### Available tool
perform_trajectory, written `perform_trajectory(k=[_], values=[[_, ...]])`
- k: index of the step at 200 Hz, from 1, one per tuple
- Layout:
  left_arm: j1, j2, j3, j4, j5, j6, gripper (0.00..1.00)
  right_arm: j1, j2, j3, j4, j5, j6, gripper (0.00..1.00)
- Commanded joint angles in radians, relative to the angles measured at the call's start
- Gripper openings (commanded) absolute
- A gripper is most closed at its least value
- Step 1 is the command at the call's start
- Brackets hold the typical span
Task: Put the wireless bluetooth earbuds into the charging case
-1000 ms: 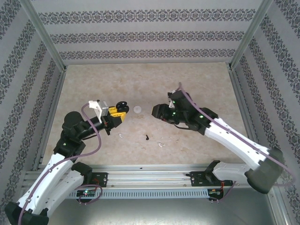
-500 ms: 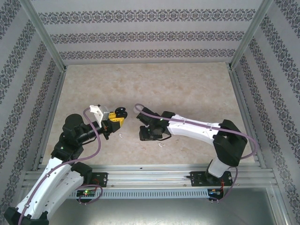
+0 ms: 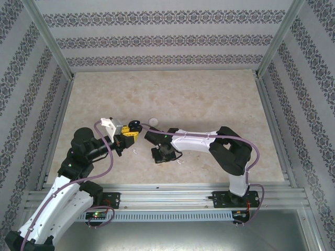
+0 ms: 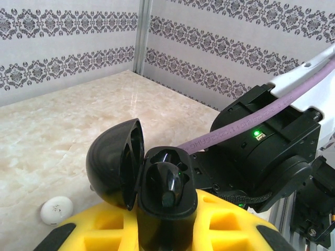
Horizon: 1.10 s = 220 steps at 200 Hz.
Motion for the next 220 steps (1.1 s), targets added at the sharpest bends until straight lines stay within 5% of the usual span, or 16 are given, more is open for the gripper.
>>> perform_trajectory(k=[1, 220], values=[[0.001, 0.001, -0.016, 0.032, 0.002, 0.003, 0.03, -0.021, 0.006, -0.004, 0.001, 0.012, -0.022, 0.17], [0.001, 0.026, -0.020, 0.072, 0.016, -0.027, 0.03, -0.195, -0.121, 0.022, -0.090, 0.045, -0.120, 0.19]])
